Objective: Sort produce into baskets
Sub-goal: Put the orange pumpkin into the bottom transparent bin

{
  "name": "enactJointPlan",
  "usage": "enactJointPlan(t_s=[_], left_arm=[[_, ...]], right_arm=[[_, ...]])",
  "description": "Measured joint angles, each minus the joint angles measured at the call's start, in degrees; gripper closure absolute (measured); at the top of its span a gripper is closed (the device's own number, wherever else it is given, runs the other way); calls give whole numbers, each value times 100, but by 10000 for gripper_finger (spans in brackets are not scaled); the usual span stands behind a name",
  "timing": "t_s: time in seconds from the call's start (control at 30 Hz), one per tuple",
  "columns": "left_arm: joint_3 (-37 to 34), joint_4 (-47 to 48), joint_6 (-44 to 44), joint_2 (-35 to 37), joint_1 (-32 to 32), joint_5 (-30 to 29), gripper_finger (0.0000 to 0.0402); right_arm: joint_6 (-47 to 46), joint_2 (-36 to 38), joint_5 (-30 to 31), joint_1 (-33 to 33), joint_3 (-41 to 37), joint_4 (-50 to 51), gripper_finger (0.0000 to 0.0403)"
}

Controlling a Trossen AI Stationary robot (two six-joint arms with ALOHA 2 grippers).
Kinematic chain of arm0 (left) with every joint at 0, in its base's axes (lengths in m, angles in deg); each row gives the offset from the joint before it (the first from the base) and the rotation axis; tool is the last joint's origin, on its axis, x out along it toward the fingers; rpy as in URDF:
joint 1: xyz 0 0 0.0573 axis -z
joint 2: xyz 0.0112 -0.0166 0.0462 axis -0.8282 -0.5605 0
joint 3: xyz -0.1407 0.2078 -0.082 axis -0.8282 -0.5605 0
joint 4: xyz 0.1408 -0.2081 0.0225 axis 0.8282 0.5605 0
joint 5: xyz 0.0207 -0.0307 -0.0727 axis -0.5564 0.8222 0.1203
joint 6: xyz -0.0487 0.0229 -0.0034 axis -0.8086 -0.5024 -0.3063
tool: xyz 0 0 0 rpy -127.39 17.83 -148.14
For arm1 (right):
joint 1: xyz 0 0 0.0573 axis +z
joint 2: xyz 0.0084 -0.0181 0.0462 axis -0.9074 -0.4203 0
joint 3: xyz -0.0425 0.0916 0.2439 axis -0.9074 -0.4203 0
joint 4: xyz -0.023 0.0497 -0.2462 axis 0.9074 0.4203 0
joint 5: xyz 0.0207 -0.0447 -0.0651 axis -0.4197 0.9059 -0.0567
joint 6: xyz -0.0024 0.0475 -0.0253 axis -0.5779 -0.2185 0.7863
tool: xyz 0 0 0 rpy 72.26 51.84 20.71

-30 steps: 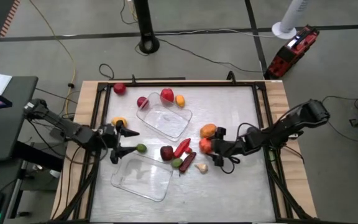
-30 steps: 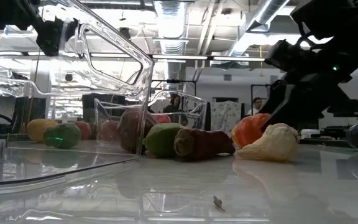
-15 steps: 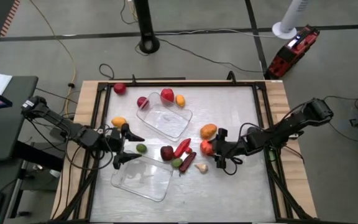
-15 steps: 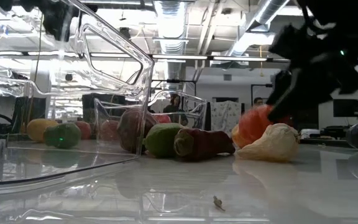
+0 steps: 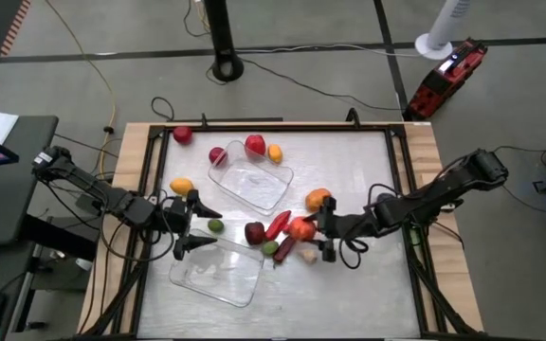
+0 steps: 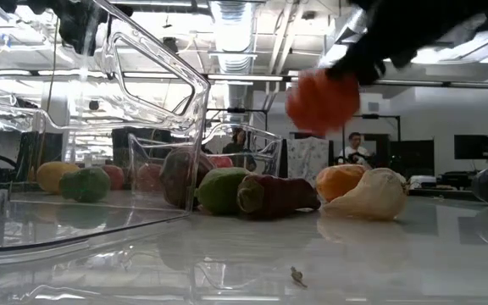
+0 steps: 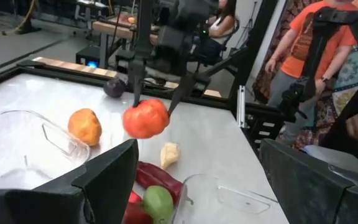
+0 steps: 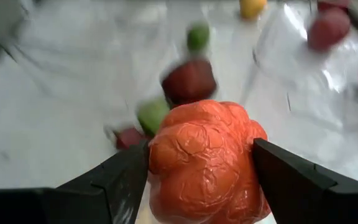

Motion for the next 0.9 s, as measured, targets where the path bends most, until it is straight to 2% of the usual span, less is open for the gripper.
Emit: enactJointPlan(t_s=[0.1,0.23,0.4,0.6,0.77,0.9], left_arm=[[0,17,-2,0,2,-5,79],[0,9,24,0,2,-155,79],[0,46,3,0,2,-219,79],[0,120,-105,0,2,-197,79],[0,211,-126,0,2,-192,79],[0,258,-125,2,2,-192,79]], right_arm=[[193,-155,-89,41,266,-491,100],[601,-711,-734,-25,795,-1085,100],[1127,-1720,-1297,-114,1891,-1137,100],[1480,-2598,-1371,-214,2895,-970,94],[1441,-2833,-1749,-344,3150,-655,66],[1445,-2756,-1757,-363,3148,-390,35]])
